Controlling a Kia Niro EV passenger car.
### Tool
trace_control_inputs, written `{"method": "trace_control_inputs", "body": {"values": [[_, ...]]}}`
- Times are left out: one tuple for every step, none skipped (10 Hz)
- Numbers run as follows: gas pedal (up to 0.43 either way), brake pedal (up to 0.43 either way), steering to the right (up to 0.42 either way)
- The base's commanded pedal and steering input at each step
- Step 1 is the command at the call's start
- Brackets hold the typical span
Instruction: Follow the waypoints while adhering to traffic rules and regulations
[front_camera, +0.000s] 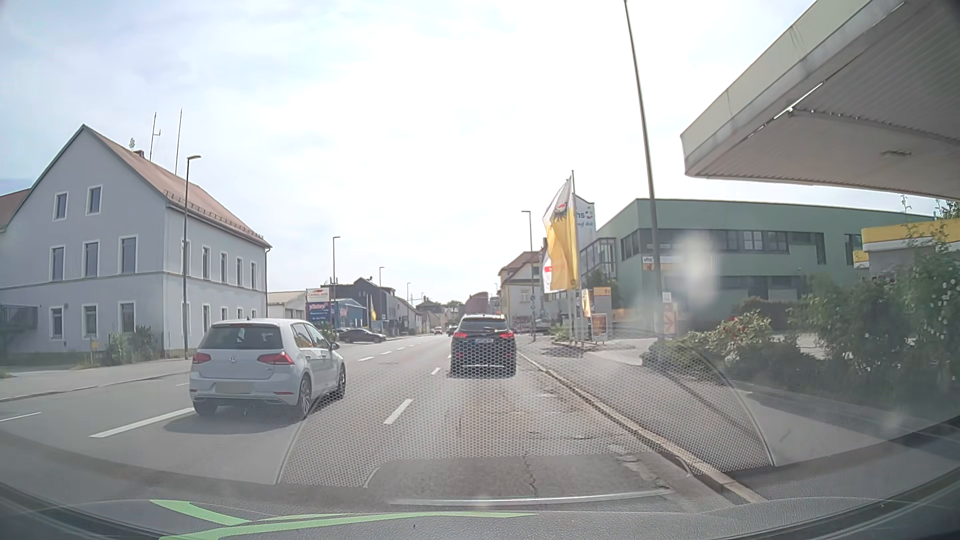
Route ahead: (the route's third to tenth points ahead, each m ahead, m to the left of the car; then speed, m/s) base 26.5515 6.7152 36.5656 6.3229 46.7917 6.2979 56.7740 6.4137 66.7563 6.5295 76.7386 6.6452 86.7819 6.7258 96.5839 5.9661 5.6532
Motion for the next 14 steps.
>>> {"method": "trace_control_inputs", "body": {"values": [[0.150,0.000,-0.004],[0.138,0.000,-0.004],[0.138,0.000,-0.003],[0.098,0.000,-0.001],[0.079,0.000,-0.001],[0.047,0.000,0.000],[0.020,0.000,0.000],[0.000,0.000,0.000],[0.000,0.000,0.001],[0.000,0.000,0.001],[0.000,0.000,0.001],[0.000,0.000,0.002],[0.000,0.000,0.004],[0.000,0.000,0.004]]}}
